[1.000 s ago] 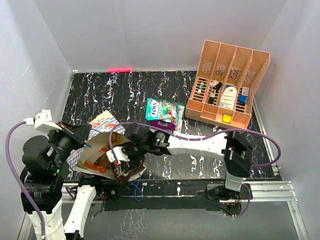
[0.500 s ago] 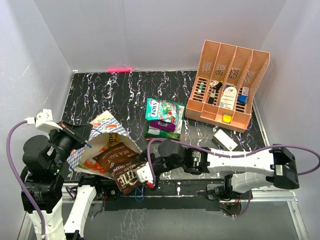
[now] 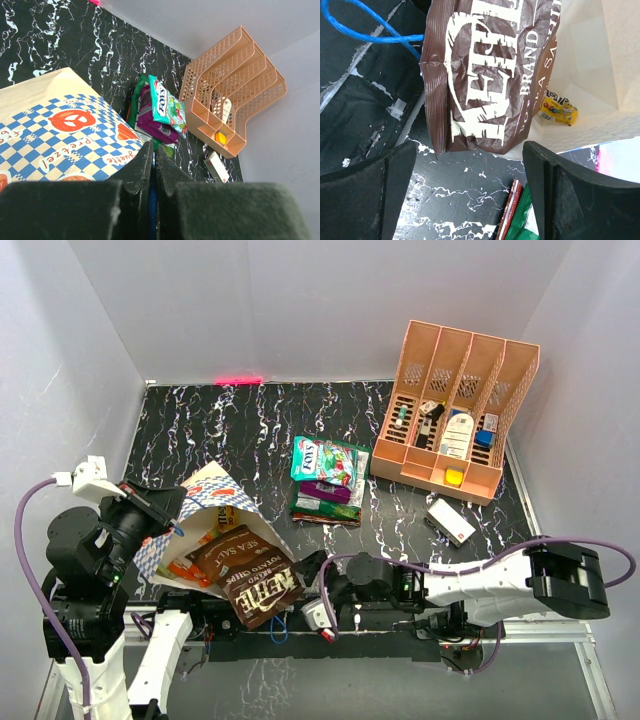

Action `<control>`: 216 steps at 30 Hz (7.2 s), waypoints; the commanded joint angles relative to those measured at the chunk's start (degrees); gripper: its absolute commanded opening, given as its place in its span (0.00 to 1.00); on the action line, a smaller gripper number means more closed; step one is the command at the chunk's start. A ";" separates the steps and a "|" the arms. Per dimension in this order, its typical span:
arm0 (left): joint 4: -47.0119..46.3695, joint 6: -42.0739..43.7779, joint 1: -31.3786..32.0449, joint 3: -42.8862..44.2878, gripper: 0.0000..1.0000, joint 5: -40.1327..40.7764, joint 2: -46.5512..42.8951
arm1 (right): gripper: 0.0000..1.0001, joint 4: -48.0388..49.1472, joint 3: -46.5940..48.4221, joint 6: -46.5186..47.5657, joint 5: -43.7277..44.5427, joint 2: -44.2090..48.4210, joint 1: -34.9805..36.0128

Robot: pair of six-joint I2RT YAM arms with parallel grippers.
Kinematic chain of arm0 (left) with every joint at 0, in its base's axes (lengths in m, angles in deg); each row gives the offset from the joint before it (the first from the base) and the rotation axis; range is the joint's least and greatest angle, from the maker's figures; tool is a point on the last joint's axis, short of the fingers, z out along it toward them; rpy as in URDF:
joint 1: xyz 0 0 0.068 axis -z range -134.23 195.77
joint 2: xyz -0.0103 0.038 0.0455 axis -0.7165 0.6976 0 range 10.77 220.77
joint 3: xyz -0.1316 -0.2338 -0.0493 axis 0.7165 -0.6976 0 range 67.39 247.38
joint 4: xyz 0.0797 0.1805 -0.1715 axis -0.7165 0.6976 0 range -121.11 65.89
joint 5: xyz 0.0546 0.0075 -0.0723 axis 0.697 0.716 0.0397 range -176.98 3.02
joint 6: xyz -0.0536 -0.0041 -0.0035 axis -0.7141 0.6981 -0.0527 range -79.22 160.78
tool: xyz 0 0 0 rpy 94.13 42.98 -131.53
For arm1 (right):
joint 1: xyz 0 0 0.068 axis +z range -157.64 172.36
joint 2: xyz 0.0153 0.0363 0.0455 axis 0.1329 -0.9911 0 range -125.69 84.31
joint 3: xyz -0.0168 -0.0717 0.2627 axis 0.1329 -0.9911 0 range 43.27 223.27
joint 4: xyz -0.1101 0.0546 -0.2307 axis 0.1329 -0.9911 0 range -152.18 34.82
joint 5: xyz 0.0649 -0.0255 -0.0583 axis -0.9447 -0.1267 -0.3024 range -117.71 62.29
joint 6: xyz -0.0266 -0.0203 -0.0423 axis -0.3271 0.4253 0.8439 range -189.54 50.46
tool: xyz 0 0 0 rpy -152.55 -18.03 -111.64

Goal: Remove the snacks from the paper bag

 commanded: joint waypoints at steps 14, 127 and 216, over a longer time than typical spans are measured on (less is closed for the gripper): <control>-1.88 -0.44 0.20 1.42 0.00 -1.46 1.53 | 0.98 33.47 1.64 7.96 18.36 -12.91 6.21; 3.20 -1.10 0.24 1.53 0.00 7.01 2.30 | 0.17 -28.10 42.73 -17.94 6.87 -19.24 -40.08; -37.19 1.19 1.52 -13.47 0.00 -22.98 7.39 | 0.46 5.70 45.12 -28.10 3.76 -42.73 -4.22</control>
